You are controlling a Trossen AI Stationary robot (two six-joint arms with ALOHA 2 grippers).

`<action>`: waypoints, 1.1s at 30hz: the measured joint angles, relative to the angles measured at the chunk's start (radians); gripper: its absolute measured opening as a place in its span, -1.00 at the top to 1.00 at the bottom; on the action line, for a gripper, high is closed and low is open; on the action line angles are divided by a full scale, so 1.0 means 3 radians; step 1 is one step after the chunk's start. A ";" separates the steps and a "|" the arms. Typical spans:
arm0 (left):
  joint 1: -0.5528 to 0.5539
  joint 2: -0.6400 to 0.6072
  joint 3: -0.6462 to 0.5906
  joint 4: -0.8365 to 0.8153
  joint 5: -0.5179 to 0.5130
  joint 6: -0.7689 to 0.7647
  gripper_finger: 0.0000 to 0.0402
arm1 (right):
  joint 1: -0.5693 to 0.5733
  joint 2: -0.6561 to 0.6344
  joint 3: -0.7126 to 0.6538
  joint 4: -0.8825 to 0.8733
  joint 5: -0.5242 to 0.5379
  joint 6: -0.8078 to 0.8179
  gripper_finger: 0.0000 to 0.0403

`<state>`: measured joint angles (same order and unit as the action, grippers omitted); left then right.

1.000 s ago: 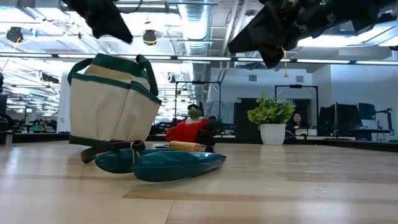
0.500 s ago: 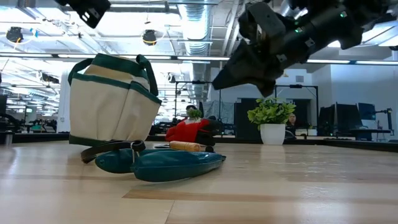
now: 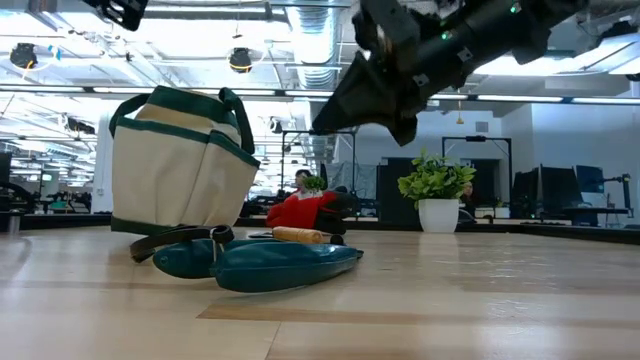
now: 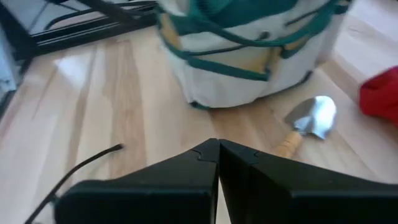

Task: Pick & Place Garden tools in Gardening bag
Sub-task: Put the brown trowel into the green gardening bag

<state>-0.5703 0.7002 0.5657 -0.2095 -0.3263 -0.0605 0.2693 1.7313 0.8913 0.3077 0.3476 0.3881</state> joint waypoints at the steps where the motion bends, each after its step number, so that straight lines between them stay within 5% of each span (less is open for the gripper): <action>1: -0.0051 0.0000 -0.0008 0.0002 0.0001 0.0000 0.99 | -0.0014 0.0000 0.0000 -0.0011 0.0017 0.0009 1.00; 17: -0.0667 0.0000 -0.0018 0.0235 -0.0514 0.0000 0.99 | -0.0227 0.0036 -0.0001 -0.0298 -0.0110 0.0592 0.98; 27: -0.0680 0.0001 -0.0020 0.0258 -0.0515 0.0000 0.99 | -0.0261 0.0170 0.0009 -0.0101 -0.0110 0.0509 0.47; 33: -0.0680 0.0001 -0.0022 0.0267 -0.0522 0.0000 0.99 | -0.0279 0.0571 0.0134 -0.0018 -0.0005 0.0518 0.35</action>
<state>-0.7742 0.7006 0.5591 -0.1295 -0.4828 -0.0605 0.1856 1.9026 0.9316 0.3021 0.3461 0.5434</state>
